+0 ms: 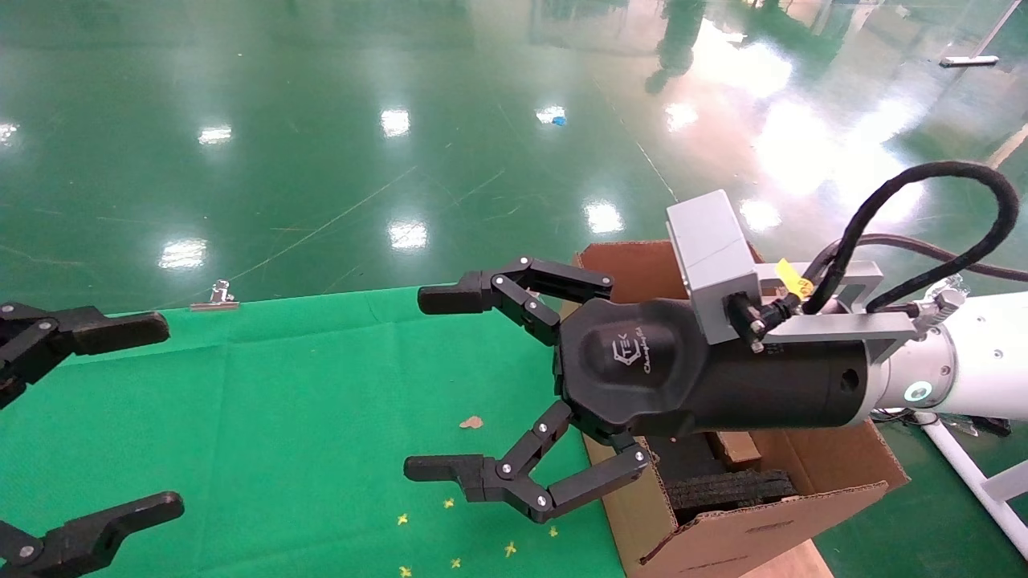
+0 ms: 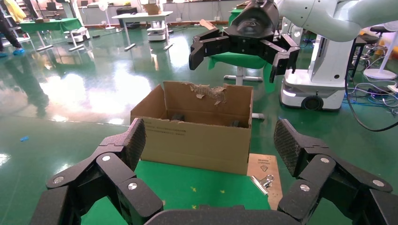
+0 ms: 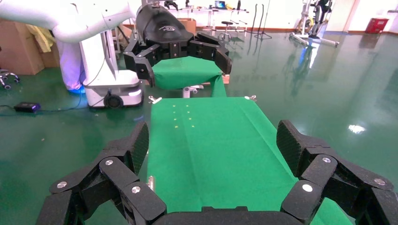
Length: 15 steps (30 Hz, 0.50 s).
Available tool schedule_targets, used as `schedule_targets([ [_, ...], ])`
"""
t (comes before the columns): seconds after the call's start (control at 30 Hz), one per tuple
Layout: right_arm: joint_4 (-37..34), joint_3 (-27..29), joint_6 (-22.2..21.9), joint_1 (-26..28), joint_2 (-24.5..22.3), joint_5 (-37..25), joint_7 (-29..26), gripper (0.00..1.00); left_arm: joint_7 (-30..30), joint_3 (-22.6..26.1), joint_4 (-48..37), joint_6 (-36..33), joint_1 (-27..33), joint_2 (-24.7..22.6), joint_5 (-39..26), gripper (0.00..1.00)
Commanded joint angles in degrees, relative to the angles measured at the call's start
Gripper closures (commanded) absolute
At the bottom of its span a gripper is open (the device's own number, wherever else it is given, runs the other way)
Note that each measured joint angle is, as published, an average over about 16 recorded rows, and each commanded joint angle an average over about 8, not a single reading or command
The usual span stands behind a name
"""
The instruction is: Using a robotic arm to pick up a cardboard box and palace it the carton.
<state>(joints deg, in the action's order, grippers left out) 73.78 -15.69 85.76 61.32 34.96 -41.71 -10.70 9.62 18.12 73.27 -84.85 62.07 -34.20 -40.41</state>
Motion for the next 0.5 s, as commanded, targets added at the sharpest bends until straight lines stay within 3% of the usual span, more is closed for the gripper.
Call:
schedule_targets([
  [0.03,-0.1,-0.1,0.0,0.1,0.0,-0.1,0.0,0.0,0.0,0.0,0.0,0.0,0.0,0.0,0.0,0.0],
  [0.5,-0.3,-0.4,-0.1,0.3,0.1,-0.1,-0.1,0.0,0.0,0.0,0.0,0.0,0.0,0.0,0.0,0.0],
])
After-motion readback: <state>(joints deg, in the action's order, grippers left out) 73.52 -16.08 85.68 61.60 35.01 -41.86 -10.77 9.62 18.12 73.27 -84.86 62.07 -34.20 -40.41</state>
